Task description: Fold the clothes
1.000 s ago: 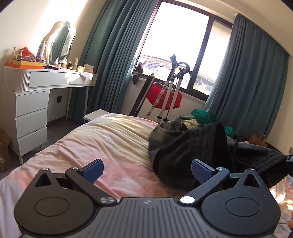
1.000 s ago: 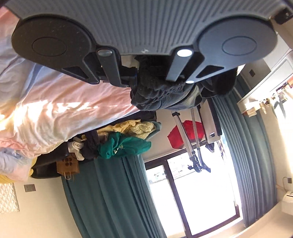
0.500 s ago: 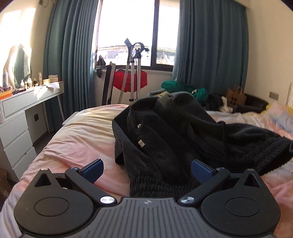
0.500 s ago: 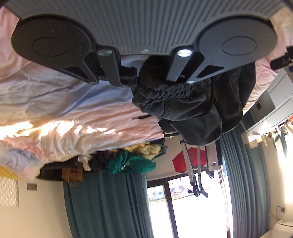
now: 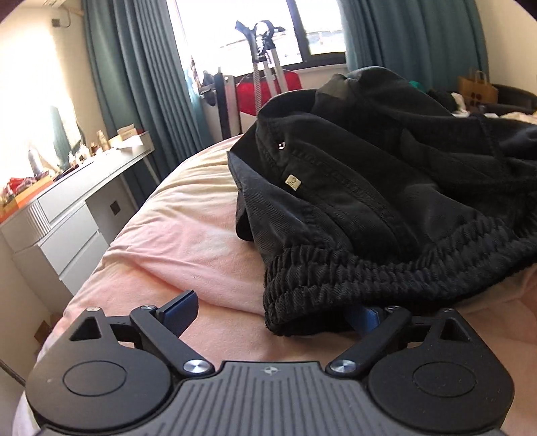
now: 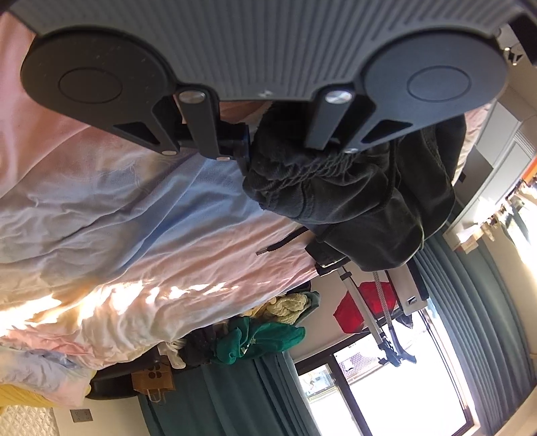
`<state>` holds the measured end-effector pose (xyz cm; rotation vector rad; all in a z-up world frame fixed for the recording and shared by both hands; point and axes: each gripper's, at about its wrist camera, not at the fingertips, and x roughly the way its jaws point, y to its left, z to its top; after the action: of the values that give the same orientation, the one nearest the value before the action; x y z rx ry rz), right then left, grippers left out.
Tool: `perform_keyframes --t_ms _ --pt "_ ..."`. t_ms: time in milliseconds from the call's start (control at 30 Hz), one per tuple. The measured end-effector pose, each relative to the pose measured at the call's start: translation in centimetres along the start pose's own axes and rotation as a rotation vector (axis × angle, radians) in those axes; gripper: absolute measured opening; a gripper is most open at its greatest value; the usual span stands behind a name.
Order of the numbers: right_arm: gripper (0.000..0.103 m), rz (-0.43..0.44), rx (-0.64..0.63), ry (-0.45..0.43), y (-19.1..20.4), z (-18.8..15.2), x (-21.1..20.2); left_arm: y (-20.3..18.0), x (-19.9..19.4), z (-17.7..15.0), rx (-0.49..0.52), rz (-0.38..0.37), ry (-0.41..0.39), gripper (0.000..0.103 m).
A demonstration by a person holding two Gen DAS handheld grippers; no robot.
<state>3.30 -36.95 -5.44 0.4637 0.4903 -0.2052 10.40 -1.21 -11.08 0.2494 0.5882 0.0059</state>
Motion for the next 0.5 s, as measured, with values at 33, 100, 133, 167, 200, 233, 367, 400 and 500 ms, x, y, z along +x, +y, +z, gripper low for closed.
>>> perform_keyframes --t_ms 33,100,133,167,200,233,367,400,500 --pt "0.016 -0.002 -0.006 0.000 0.0 0.0 0.0 0.3 0.3 0.2 -0.024 0.001 -0.006 0.091" --pt "0.016 -0.005 -0.010 0.007 -0.1 -0.1 0.2 0.4 0.6 0.5 -0.051 -0.004 -0.027 0.088" --pt "0.016 -0.009 -0.007 0.011 -0.2 -0.2 0.4 0.0 0.6 0.5 -0.053 -0.011 -0.028 0.086" --pt "0.016 -0.013 0.000 0.017 -0.3 -0.3 0.6 -0.3 0.7 0.6 -0.055 -0.020 -0.018 0.083" --pt "0.016 -0.019 0.008 0.026 -0.5 -0.3 0.8 -0.5 0.8 0.7 -0.057 -0.030 -0.009 0.081" --pt "0.016 -0.024 0.017 0.035 -0.7 -0.4 1.0 -0.7 0.9 0.8 -0.064 -0.041 -0.007 0.077" --pt "0.016 -0.052 0.043 0.079 -0.9 -0.3 1.6 -1.8 0.1 1.3 -0.013 -0.011 -0.095 0.069" --pt "0.016 -0.059 0.040 0.086 -0.9 -0.3 1.7 -2.1 -0.1 1.5 -0.003 -0.007 -0.119 0.067" --pt "0.017 -0.074 0.028 0.091 -0.8 -0.5 2.0 -2.6 -0.3 2.1 0.005 -0.020 -0.169 0.047"
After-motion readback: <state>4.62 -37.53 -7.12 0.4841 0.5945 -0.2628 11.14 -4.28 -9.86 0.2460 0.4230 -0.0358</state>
